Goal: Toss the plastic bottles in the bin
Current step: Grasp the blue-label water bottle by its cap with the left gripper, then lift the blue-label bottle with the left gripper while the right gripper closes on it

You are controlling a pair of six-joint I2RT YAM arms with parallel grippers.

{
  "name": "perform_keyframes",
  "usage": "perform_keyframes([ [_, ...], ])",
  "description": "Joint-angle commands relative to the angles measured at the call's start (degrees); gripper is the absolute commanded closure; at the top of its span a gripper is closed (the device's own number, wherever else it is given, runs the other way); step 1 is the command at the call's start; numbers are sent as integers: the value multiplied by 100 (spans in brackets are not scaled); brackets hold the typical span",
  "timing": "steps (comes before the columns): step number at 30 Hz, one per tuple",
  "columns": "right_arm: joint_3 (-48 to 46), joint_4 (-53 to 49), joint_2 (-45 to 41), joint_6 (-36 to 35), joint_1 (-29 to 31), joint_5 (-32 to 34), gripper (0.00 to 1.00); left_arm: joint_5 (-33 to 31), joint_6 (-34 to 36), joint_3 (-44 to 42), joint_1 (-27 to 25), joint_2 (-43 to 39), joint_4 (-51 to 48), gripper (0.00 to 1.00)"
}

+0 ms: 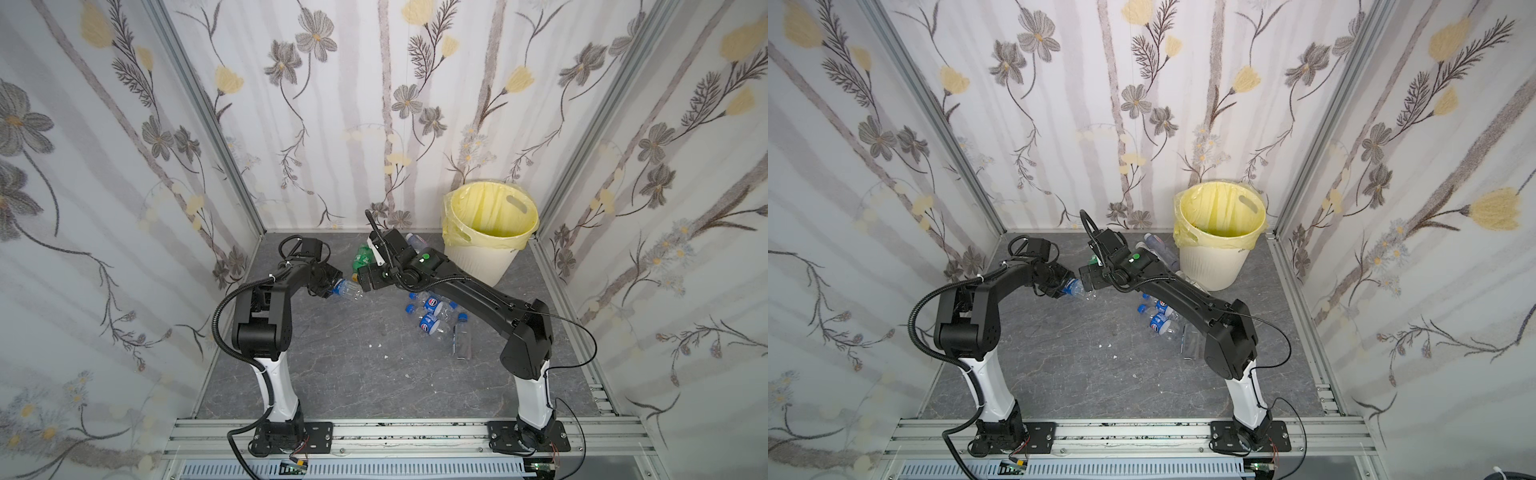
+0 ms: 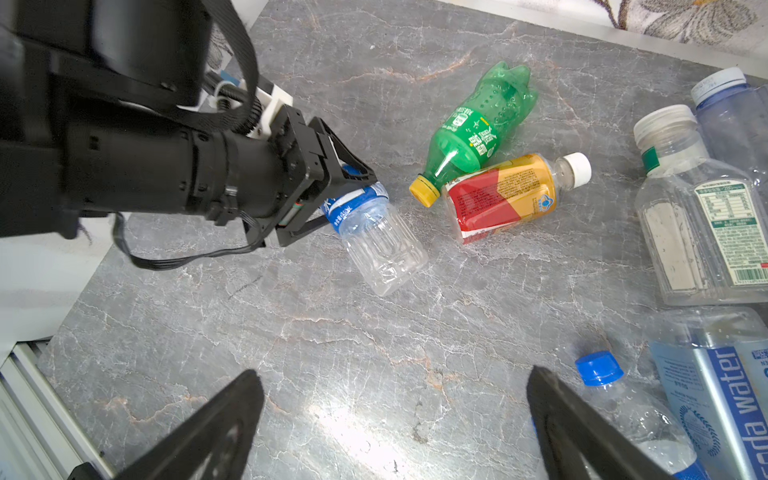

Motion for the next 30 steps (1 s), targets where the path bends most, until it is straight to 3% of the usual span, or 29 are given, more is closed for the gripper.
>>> perform_keyframes([
  [1, -199, 255, -149, 148, 8, -147, 0, 26, 283, -103, -27, -210, -11, 41],
  [14, -1692, 799, -1024, 175, -25, -386, 0, 537, 589, -523, -793, -959, -20, 40],
  [30, -3748, 1595, -2354, 395, -476, -704, 0, 738, 306, -576, -1707, -1619, -21, 40],
])
